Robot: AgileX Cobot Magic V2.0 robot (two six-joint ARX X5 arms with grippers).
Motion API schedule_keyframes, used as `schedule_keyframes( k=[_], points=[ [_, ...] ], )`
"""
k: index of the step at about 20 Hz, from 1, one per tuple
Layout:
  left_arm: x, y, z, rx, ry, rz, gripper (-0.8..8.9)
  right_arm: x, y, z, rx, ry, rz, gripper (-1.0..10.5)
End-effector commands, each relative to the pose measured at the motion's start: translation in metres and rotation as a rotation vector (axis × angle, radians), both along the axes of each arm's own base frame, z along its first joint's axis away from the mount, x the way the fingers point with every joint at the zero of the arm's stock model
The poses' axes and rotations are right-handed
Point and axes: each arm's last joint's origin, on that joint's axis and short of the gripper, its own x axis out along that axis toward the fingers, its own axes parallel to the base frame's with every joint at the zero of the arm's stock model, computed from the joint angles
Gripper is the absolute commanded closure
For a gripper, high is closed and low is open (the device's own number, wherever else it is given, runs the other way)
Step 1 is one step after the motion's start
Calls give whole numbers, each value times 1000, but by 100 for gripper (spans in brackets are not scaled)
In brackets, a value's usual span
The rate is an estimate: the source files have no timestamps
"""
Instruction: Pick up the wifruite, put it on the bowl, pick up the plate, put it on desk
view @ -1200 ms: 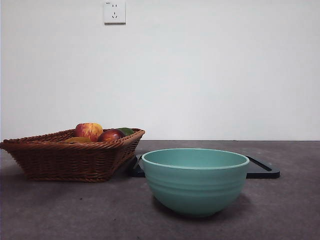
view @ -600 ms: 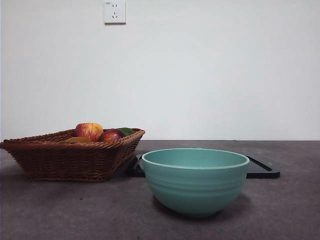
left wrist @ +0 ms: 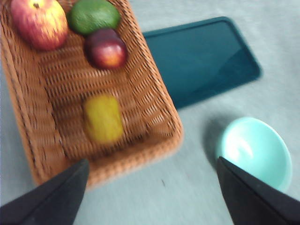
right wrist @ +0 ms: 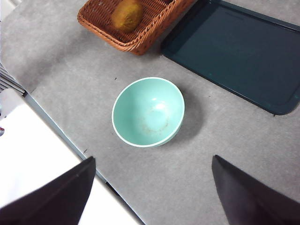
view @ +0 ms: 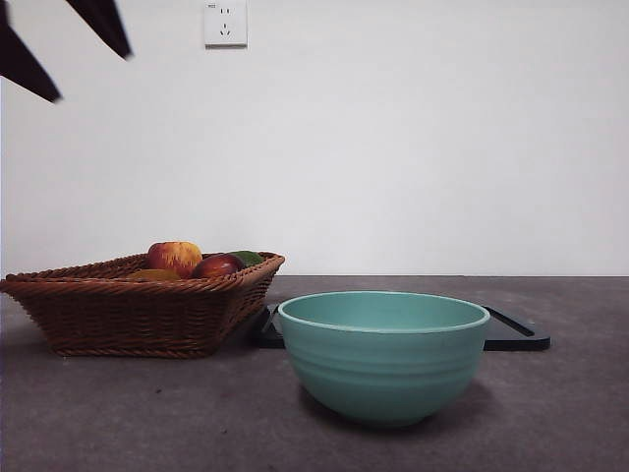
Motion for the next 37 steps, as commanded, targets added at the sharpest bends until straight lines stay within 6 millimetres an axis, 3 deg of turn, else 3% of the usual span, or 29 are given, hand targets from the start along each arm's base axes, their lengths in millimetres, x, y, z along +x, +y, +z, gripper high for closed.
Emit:
schedule_keyframes(
  k=[1,10,20,29,32,37],
  points=[
    [22,-12,-5,22,-6,0,379,1,1,6,10,-17,-1,549],
    [87,-41,-72,187,79,65,379,1,1,6,11,-15,-2,549],
    [118,-53,-126,223,157,62,379,1,1,6,11,-15,-3,549],
    [124,-55,-143,238,194,59,392,1,1,6,11,-14,-3,550],
    [123,-55,-143,238,202,63,508,1,1,6,11,-14,-3,550],
    [122,-55,-142,226,214,84,577,1,1,6,11,-14,-3,550]
  ],
)
